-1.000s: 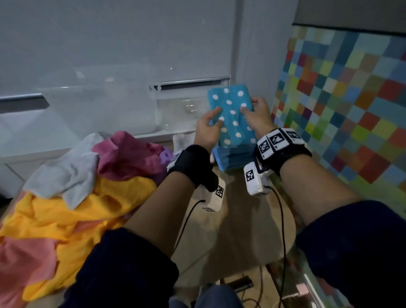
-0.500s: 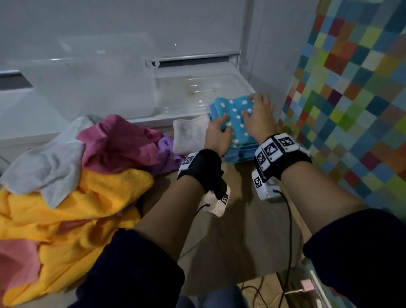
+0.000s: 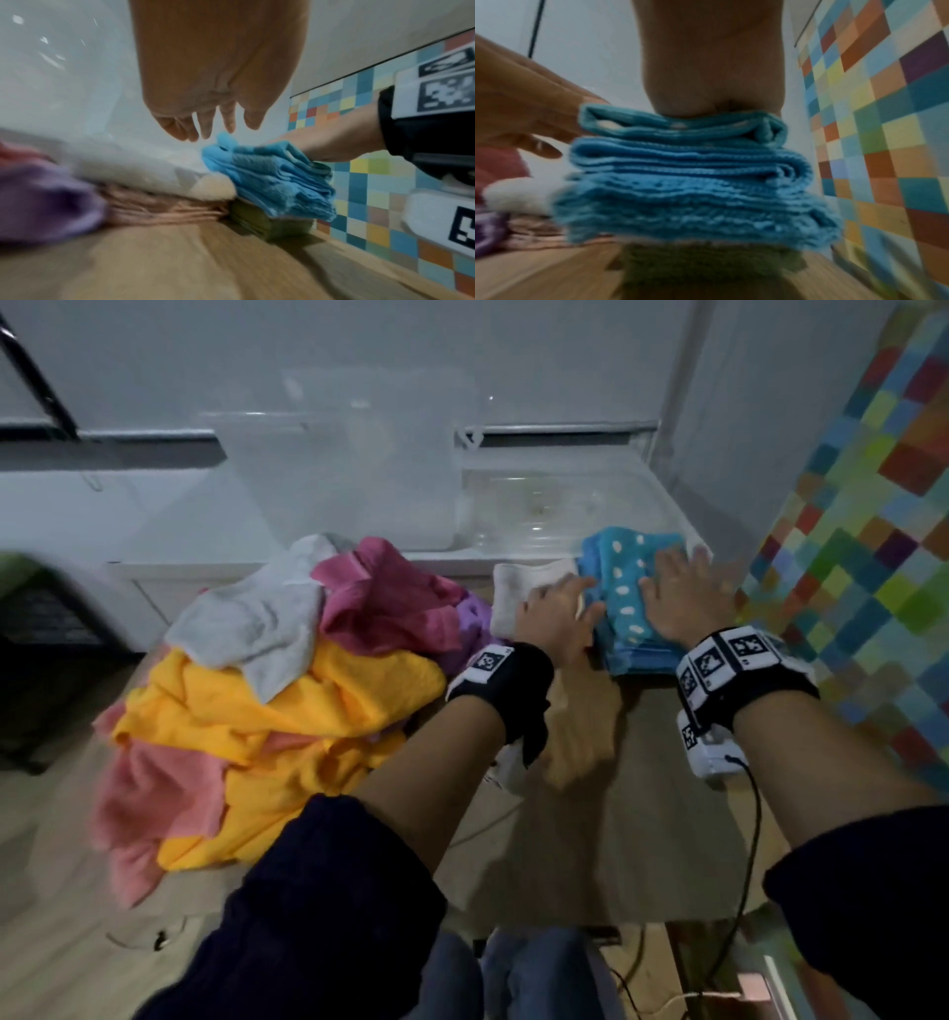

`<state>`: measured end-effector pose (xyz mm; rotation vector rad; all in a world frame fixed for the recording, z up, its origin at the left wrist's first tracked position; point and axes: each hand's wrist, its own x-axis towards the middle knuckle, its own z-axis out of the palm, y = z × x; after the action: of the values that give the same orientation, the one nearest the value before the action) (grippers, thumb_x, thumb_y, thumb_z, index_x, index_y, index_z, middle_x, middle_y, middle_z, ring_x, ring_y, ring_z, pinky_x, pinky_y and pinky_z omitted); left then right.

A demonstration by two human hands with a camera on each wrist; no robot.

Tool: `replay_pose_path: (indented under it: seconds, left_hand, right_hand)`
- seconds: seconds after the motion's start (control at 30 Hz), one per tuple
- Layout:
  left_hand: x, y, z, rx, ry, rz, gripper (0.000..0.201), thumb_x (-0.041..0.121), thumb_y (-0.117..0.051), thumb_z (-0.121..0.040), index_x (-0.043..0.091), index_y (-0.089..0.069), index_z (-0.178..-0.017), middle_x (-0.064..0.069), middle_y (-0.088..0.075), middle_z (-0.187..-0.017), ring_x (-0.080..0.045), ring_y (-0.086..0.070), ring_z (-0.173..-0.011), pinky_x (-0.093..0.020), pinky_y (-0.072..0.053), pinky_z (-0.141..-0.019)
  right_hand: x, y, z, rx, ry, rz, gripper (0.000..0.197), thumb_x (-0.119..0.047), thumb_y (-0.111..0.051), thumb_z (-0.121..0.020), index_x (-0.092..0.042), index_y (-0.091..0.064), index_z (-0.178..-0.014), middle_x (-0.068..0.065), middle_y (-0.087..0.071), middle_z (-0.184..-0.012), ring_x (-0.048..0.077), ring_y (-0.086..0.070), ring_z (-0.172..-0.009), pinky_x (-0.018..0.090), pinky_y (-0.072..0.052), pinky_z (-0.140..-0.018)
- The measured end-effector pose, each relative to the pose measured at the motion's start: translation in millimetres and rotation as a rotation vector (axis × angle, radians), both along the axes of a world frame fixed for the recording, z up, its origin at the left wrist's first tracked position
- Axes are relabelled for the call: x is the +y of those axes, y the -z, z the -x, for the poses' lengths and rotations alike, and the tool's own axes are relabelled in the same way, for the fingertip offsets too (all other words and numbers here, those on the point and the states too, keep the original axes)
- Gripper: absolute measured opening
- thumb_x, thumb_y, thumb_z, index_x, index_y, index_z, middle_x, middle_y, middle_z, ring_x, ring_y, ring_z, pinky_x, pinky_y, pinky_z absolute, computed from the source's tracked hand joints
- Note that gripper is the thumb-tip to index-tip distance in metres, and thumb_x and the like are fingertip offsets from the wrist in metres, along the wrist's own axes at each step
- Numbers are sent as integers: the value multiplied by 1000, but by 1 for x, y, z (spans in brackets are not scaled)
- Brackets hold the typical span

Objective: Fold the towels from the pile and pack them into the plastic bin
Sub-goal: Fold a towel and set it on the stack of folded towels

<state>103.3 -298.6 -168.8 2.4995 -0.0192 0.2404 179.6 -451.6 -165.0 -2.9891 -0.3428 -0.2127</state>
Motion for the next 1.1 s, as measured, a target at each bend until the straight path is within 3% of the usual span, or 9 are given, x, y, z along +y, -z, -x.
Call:
replay_pose_path:
  seconds: [0.13, 0.33, 0.43, 0.53, 0.63, 0.77, 0.87, 0.97, 1.1]
  left_hand:
    - [70, -20, 43, -290, -331, -176, 37, 22, -56, -82, 22, -56, -119, -2, -39, -144, -26, -34, -130, -36, -28, -100]
    - [150, -26, 92, -114, -549, -345, 62, 34, -58, -83, 8, -36, -135, -14, -30, -146, -35, -30, -131, -44, -25, -105]
    - [168, -25, 107, -116, -622, -251, 54, 29, -57, -86, 3, -39, -130, -20, -40, -134, -38, -39, -122, -45, -33, -98]
    - [181, -31, 115, -200, -615, 21, 33, 17, -51, -89, 1, -53, -118, -22, -55, -122, -37, -51, -114, -39, -38, -92]
    - [177, -42, 124, -348, -521, 210, 25, 9, -52, -87, 1, -62, -109, -18, -64, -111, -29, -58, -104, -30, -40, -84]
    - [145, -61, 136, -406, -75, 341, 24, 10, -50, -74, 6, -62, -95, -11, -62, -88, -17, -54, -80, -22, -40, -68]
    - [123, -73, 147, -348, 227, 204, 29, 6, -48, -70, 3, -64, -94, -2, -62, -89, -7, -54, -81, -13, -42, -71]
    - [107, -80, 156, -352, 343, 143, 29, -9, -47, -72, -1, -63, -94, -4, -63, -90, -1, -54, -79, -6, -40, -72]
    - [92, -89, 177, -309, 400, 271, 27, -6, -57, -70, 8, -53, -93, -9, -60, -91, 13, -54, -63, -3, -38, -60]
  right_hand:
    - [40, -24, 50, -361, -91, -139, 43, -23, -37, -94, -5, -44, -133, 14, -40, -144, 34, -33, -133, 56, -6, -113]
    - [121, -26, 121, -268, -308, -278, 37, -29, -36, -86, -12, -59, -109, 12, -61, -114, 32, -50, -111, 44, -26, -107]
    - [144, -18, 149, -172, -380, -236, 30, -25, -40, -90, -11, -56, -112, 11, -58, -118, 30, -47, -114, 43, -28, -106]
    - [153, -13, 174, -129, -428, -263, 22, -20, -44, -93, -13, -56, -109, 7, -58, -115, 25, -45, -114, 41, -27, -107]
    - [155, -8, 187, -108, -434, -308, 22, -17, -46, -92, -16, -58, -110, 4, -59, -115, 24, -45, -115, 38, -30, -102]
    - [144, -17, 196, -183, -351, -468, 32, -10, -47, -90, -13, -51, -121, 9, -58, -118, 28, -49, -111, 39, -39, -93]
    - [131, -37, 203, -125, -330, -852, 45, 5, -47, -86, -9, -45, -129, 8, -54, -125, 17, -52, -107, 27, -44, -92]
    - [112, -53, 218, 239, -384, -1270, 40, 19, -43, -83, -9, -55, -109, 5, -61, -100, -5, -60, -79, 9, -47, -69]
    - [83, -60, 245, 334, -392, -1282, 23, 9, -56, -86, -14, -59, -85, 0, -59, -76, -7, -59, -57, 9, -46, -57]
